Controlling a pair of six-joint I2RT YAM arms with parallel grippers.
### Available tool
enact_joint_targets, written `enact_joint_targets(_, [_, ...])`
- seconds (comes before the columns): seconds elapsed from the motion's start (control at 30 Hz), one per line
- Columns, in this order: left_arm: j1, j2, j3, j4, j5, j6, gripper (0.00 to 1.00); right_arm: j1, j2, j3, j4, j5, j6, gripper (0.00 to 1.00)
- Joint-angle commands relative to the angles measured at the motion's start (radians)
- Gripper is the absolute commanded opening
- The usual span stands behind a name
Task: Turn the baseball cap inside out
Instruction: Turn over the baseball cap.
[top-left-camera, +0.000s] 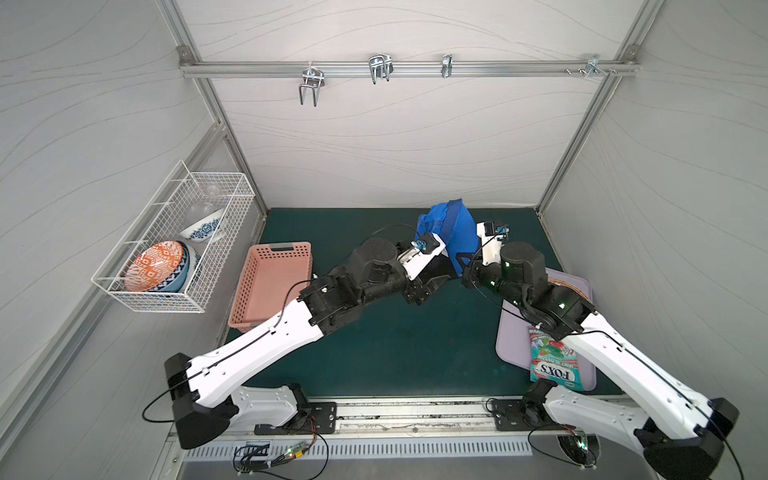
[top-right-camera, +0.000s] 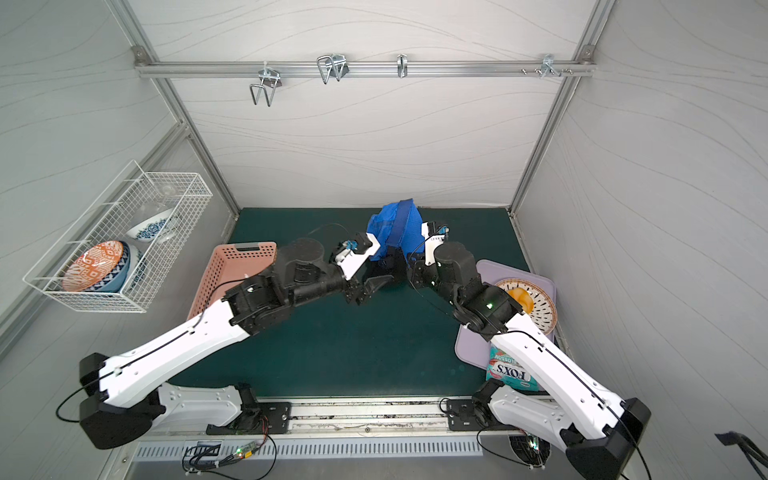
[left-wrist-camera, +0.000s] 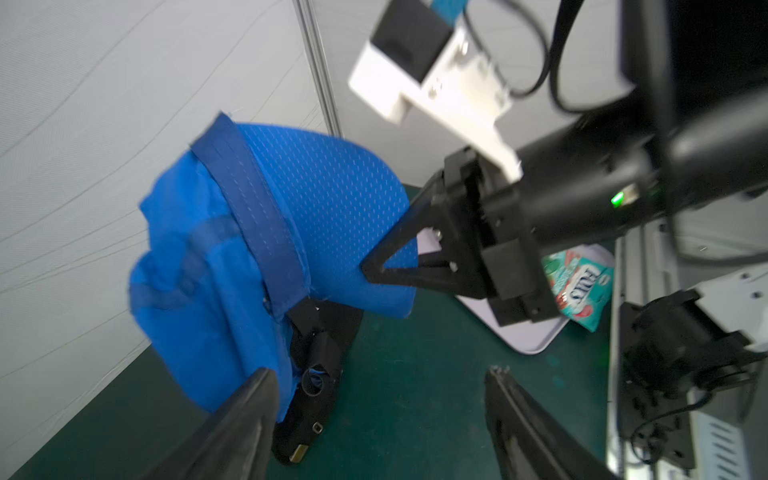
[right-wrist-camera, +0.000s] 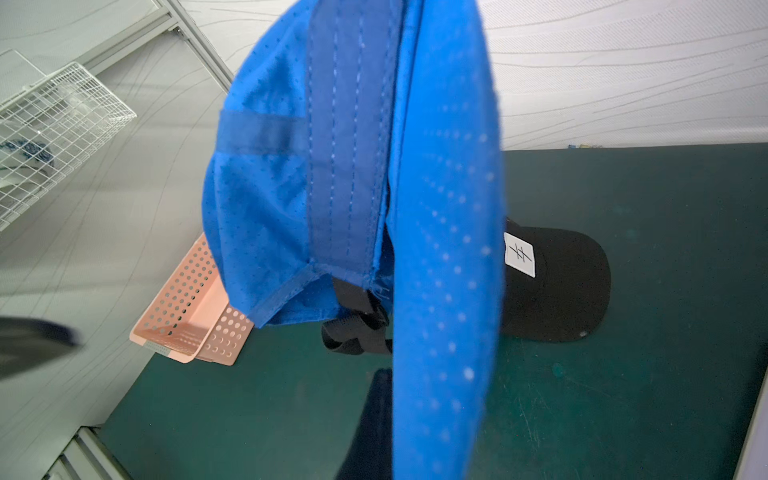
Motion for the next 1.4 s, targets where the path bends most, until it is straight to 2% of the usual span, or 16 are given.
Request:
enact_joint_targets(0.0, [-0.001, 0.015, -0.032, 0.181, -0.121, 0.083, 0.81, 0.007, -0.014, 0.037, -0.017, -0.007, 0.08, 0.0])
enact_joint_targets(0.17, [0.014, 0.077, -0.068, 0.239, -0.134, 0.067, 0.69, 0.007, -0.016, 0.05, -0.018, -0.081, 0.136, 0.0])
enact_joint_targets(0.33, [0.052, 0.131, -0.058, 0.282, -0.19, 0.037, 0.72, 0.008, -0.028, 0.047, -0.016, -0.139, 0.161, 0.0])
enact_joint_targets(0.43, [0.077, 0.164, -0.052, 0.303, -0.217, 0.042, 0.69, 0.007, -0.039, 0.033, -0.003, -0.179, 0.167, 0.0])
enact_joint_targets(0.47, [0.089, 0.175, -0.047, 0.299, -0.229, 0.04, 0.65, 0.007, -0.042, 0.031, 0.0, -0.191, 0.168, 0.0])
enact_joint_targets(0.63, [0.163, 0.181, -0.056, 0.286, -0.234, 0.031, 0.33, -0.001, -0.052, 0.043, -0.018, -0.323, 0.125, 0.0])
enact_joint_targets(0.77, [0.195, 0.124, -0.077, 0.266, -0.216, 0.028, 0.0, -0.084, -0.043, 0.061, -0.074, -0.514, 0.089, 0.0])
enact_joint_targets(0.9, [0.305, 0.029, -0.116, 0.177, -0.108, -0.052, 0.0, -0.249, -0.04, 0.064, -0.12, -0.792, 0.015, 0.0])
enact_joint_targets(1.07, [0.514, -0.066, -0.119, -0.03, 0.295, -0.114, 0.0, -0.418, -0.007, 0.124, -0.279, -1.095, -0.171, 0.0])
enact_joint_targets(1.17, [0.596, -0.095, -0.127, -0.108, 0.402, -0.149, 0.0, -0.448, 0.027, 0.172, -0.372, -1.211, -0.265, 0.0])
enact_joint_targets(1.27, [0.643, -0.121, -0.162, -0.123, 0.427, -0.172, 0.0, -0.449, 0.052, 0.205, -0.439, -1.294, -0.328, 0.0])
enact_joint_targets(1.37, [0.738, -0.085, -0.178, -0.146, 0.604, -0.235, 0.0, -0.443, 0.066, 0.219, -0.5, -1.4, -0.397, 0.0])
